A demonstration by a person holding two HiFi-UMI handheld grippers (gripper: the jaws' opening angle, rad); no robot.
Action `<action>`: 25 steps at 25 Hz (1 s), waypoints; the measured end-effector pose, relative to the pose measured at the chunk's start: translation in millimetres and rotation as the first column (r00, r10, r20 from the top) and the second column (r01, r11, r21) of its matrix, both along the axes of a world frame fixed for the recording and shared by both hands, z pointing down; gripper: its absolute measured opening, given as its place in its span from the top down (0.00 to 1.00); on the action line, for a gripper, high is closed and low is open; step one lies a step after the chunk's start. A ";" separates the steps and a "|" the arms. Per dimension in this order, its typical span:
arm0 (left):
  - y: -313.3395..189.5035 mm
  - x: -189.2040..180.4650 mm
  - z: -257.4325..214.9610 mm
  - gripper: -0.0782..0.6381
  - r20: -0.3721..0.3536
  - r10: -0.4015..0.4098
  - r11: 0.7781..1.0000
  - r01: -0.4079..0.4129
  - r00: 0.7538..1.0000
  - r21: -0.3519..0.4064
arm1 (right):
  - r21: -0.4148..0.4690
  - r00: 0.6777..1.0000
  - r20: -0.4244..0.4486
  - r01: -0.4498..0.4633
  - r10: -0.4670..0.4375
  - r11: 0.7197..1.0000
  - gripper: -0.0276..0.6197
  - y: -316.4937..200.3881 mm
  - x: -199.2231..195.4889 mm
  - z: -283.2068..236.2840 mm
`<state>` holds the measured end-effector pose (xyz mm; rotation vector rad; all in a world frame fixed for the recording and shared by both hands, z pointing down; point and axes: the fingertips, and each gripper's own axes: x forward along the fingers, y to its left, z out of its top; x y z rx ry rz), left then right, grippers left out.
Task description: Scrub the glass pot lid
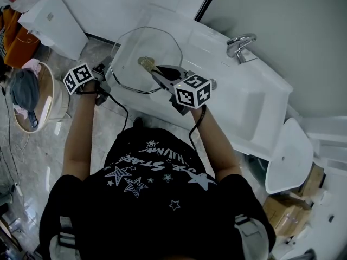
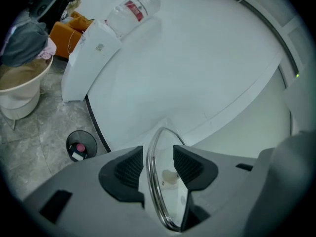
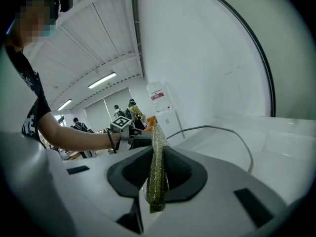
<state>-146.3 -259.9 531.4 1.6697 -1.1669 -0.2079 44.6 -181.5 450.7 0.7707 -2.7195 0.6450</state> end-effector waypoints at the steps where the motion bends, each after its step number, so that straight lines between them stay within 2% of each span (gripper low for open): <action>1: -1.0 -5.4 -7.0 0.65 0.018 -0.025 0.999 0.024 1.000 0.029 | 0.003 1.000 0.004 -0.005 0.005 1.000 0.85 -0.2 2.9 -1.7; 3: -0.1 -15.3 -25.4 0.65 0.062 -0.070 0.993 0.064 0.996 0.101 | 0.013 1.000 0.009 -0.020 0.020 1.000 0.85 -0.2 9.3 -5.9; 5: 4.2 -18.9 -43.6 0.65 0.117 -0.089 0.984 0.069 0.989 0.163 | 0.037 0.999 0.009 -0.045 0.044 0.998 0.85 -0.2 18.1 -10.8; 13: 42.7 22.4 -95.6 0.65 0.288 -0.081 0.955 -0.009 0.954 0.297 | 0.137 0.983 0.015 -0.181 0.181 0.974 0.85 5.4 69.2 -34.3; 16: 59.9 50.9 -108.6 0.65 0.293 -0.068 0.941 -0.036 0.954 0.335 | 0.134 0.973 0.036 -0.230 0.227 0.964 0.85 13.1 92.5 -36.3; 20: 76.9 93.0 -125.4 0.67 0.255 -0.005 0.928 -0.091 0.967 0.361 | 0.135 0.961 0.036 -0.275 0.273 0.952 0.85 20.5 120.2 -32.4; 25: 87.7 133.5 -123.6 0.68 0.313 0.092 0.916 -0.203 0.945 0.345 | 0.134 0.938 0.024 -0.345 0.345 0.929 0.85 29.9 146.4 -20.3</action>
